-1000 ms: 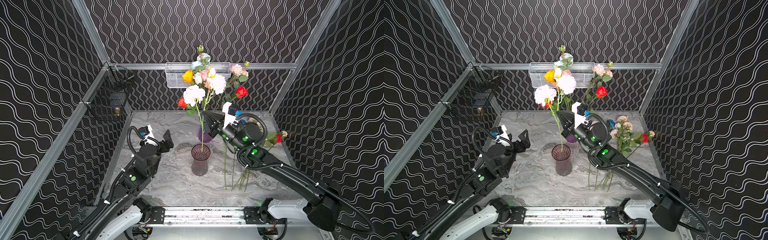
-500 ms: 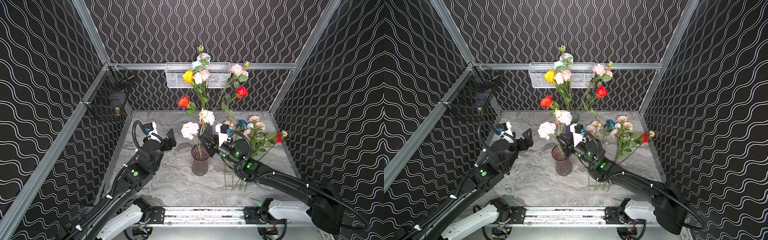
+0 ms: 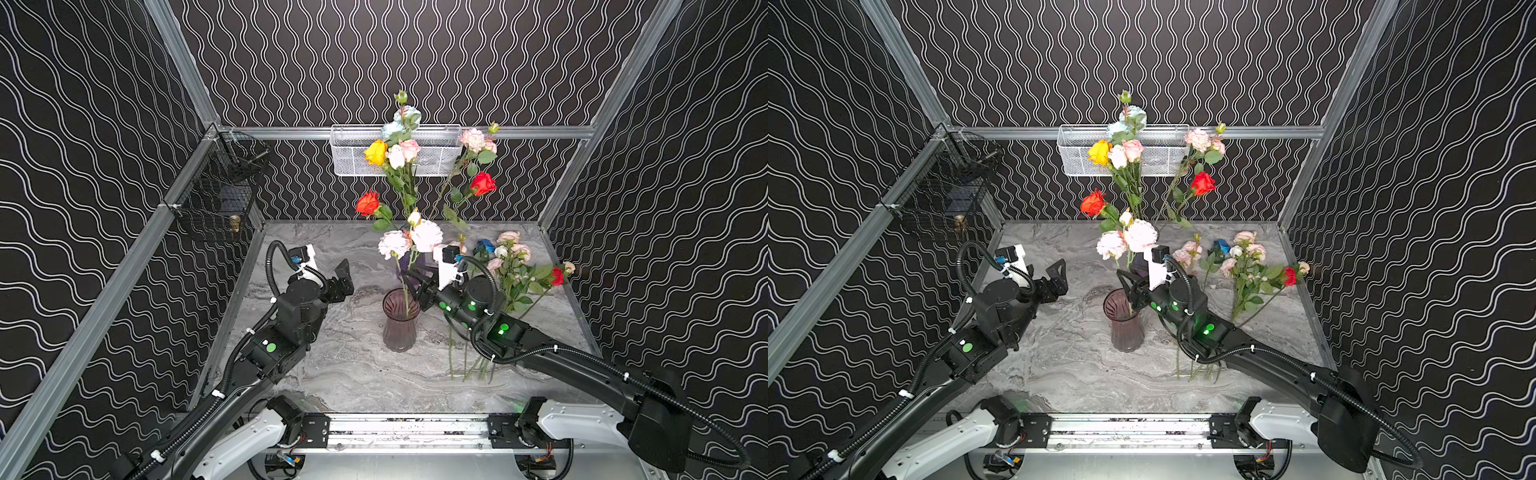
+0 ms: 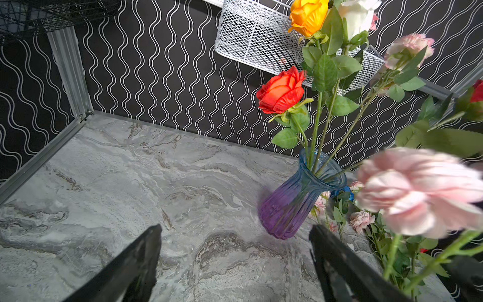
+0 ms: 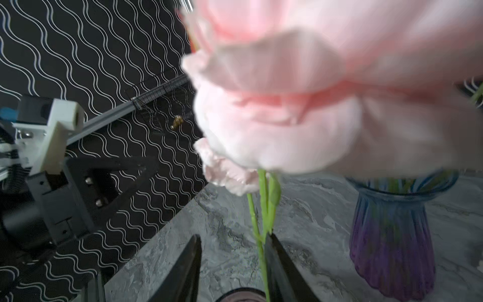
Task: Arrange flowers in a vase
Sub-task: Place the flower in the vase.
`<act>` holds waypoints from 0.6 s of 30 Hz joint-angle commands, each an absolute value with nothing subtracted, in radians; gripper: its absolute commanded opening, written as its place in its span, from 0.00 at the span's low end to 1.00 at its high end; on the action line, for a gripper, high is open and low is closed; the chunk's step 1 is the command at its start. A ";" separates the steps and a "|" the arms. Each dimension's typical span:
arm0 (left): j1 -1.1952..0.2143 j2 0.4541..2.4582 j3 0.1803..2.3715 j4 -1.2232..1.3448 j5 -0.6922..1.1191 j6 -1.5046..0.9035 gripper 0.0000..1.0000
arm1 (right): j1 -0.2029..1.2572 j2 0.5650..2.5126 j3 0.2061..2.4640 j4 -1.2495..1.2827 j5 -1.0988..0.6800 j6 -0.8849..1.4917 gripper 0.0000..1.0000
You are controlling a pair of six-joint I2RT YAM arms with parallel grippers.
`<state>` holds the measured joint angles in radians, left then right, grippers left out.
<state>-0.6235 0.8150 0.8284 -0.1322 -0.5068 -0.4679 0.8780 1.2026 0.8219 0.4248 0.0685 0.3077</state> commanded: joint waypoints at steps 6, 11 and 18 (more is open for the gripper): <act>-0.623 0.834 0.841 -0.123 -0.496 -0.468 0.92 | 0.952 1.166 0.823 0.246 0.134 0.371 0.47; -0.622 0.816 0.835 -0.118 -0.514 -0.465 0.92 | 0.957 1.181 0.870 0.104 0.143 0.388 0.48; -0.623 0.819 0.835 -0.116 -0.498 -0.472 0.91 | 0.970 1.100 0.876 0.023 0.132 0.362 0.48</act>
